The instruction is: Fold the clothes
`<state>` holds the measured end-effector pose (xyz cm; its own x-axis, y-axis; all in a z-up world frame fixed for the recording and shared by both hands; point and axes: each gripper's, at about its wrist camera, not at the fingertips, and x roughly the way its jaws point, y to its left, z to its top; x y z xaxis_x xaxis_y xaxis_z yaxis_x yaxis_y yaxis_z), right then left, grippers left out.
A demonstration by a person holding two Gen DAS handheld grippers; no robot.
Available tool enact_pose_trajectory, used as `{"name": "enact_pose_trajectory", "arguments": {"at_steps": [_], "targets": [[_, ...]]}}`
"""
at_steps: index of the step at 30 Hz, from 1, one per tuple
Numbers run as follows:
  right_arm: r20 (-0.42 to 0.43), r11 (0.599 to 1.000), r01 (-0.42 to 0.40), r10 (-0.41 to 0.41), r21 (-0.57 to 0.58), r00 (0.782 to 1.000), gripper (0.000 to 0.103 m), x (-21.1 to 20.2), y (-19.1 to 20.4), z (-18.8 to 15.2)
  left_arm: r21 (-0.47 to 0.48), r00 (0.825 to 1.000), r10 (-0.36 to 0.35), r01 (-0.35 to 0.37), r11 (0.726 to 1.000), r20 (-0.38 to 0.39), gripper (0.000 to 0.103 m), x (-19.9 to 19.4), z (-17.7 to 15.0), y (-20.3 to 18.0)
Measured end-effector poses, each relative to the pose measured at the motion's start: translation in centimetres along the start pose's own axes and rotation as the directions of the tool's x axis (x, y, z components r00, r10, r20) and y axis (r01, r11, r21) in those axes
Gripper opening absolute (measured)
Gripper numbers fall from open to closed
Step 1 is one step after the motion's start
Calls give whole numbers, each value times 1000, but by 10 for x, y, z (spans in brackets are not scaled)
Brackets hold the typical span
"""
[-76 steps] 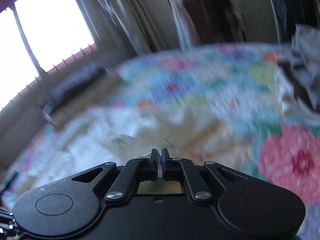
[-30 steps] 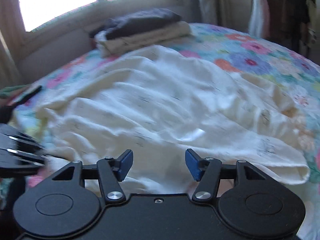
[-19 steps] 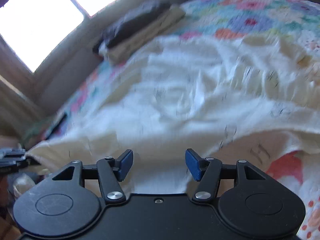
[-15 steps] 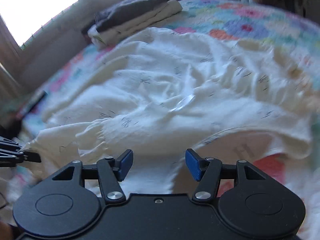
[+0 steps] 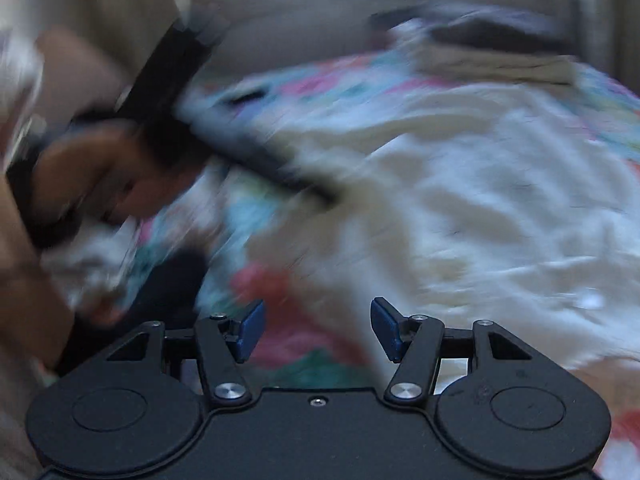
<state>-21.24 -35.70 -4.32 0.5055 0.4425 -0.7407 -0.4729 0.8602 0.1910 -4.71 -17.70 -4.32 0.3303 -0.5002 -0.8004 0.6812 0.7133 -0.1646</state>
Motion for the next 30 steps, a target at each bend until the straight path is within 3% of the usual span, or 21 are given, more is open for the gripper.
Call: {"name": "enact_pose_trajectory", "arguments": {"at_steps": [3, 6, 8, 9, 10, 11, 14, 17, 22, 27, 30], "targets": [[-20, 999, 48, -48, 7, 999, 63, 23, 1, 3, -61, 999, -38, 38, 997, -6, 10, 10, 5, 11], [-16, 996, 89, -89, 24, 996, 62, 39, -5, 5, -64, 999, -36, 36, 997, -10, 10, 16, 7, 13], [-36, 993, 113, -114, -30, 993, 47, 48, -1, 0, -61, 999, -28, 27, 998, -18, 10, 20, 6, 13], [-40, 991, 119, -122, -57, 992, 34, 51, 3, -3, -61, 999, -30, 28, 998, -24, 10, 21, 6, 13], [-34, 991, 117, -119, -69, 992, 11, 51, 6, -5, -61, 999, -32, 30, 998, -30, 10, 22, 5, 13], [-21, 990, 119, -121, -69, 992, 4, 48, 7, -5, -62, 999, -34, 31, 998, -35, 10, 23, 5, 13], [43, 990, 139, -137, -28, 990, 1, 26, 8, 2, -18, 995, -24, 22, 1000, -96, 10, 19, 3, 8], [94, 995, 37, -46, 94, 995, 1, -21, 3, 9, 63, 985, -3, 14, 998, -173, 11, 7, 1, -1], [111, 978, -79, 58, 192, 992, 1, -73, 5, 4, 135, 980, -72, 97, 986, -184, 13, -35, -3, -12], [10, 952, -77, 78, 296, 997, 1, -46, -2, -22, 134, 965, -60, 96, 986, -254, 13, -22, -23, -17], [-26, 968, -44, 52, 246, 998, 2, -38, 16, -34, 137, 953, -53, 98, 986, -300, 12, -10, -36, -21]]}}
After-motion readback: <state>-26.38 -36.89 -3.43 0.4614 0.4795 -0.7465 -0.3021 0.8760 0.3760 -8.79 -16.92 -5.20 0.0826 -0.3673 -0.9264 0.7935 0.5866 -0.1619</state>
